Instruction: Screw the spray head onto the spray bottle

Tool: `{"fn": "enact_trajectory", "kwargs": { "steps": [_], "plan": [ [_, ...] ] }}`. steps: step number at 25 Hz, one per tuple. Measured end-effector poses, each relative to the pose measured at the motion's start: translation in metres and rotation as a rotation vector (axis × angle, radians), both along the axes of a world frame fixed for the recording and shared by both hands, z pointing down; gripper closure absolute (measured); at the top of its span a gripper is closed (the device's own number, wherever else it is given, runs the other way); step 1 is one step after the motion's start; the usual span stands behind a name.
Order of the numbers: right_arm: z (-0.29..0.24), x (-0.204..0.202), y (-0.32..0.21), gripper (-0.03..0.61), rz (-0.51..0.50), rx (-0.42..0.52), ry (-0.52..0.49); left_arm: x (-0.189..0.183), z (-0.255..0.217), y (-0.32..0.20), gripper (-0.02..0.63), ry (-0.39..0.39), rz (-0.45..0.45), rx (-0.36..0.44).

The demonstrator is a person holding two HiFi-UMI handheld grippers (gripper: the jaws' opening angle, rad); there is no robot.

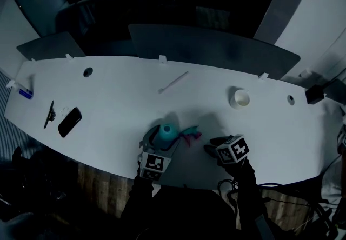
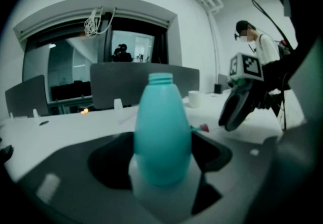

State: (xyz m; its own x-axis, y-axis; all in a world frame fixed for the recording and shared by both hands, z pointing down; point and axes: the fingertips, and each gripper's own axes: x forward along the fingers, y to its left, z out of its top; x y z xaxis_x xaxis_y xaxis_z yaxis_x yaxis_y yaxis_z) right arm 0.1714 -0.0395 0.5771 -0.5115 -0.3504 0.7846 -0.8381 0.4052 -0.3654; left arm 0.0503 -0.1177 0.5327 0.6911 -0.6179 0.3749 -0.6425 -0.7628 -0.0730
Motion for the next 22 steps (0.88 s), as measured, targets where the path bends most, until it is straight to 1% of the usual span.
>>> {"fn": "enact_trajectory", "kwargs": {
  "steps": [3, 5, 7, 10, 14, 16, 19, 22],
  "plan": [
    [-0.026, -0.003, -0.008, 0.446, 0.010, 0.032, -0.028, 0.000, 0.000, 0.002, 0.255, 0.000, -0.008, 0.000],
    [-0.037, -0.008, -0.022, 0.446, -0.042, 0.081, 0.008, 0.001, 0.000, 0.001, 0.255, -0.003, -0.014, 0.003],
    [-0.036, -0.014, -0.035, 0.446, -0.090, 0.091, 0.051, 0.002, 0.000, 0.002, 0.255, -0.006, -0.019, 0.003],
    [-0.026, -0.025, -0.046, 0.446, -0.129, 0.043, 0.072, 0.002, 0.000, 0.003, 0.255, -0.010, -0.019, 0.001],
    [-0.011, -0.032, -0.053, 0.446, -0.186, -0.022, 0.142, 0.002, 0.000, 0.003, 0.255, -0.011, -0.017, 0.008],
    [-0.004, -0.032, -0.055, 0.446, -0.197, -0.059, 0.167, 0.001, 0.002, 0.002, 0.255, -0.012, -0.014, 0.014],
    [0.001, -0.033, -0.056, 0.446, -0.195, -0.094, 0.159, -0.002, 0.006, 0.004, 0.256, -0.017, -0.010, 0.006],
    [0.003, -0.033, -0.057, 0.446, -0.214, -0.123, 0.163, -0.003, 0.007, 0.003, 0.256, -0.014, -0.011, 0.004]
  ]
}}
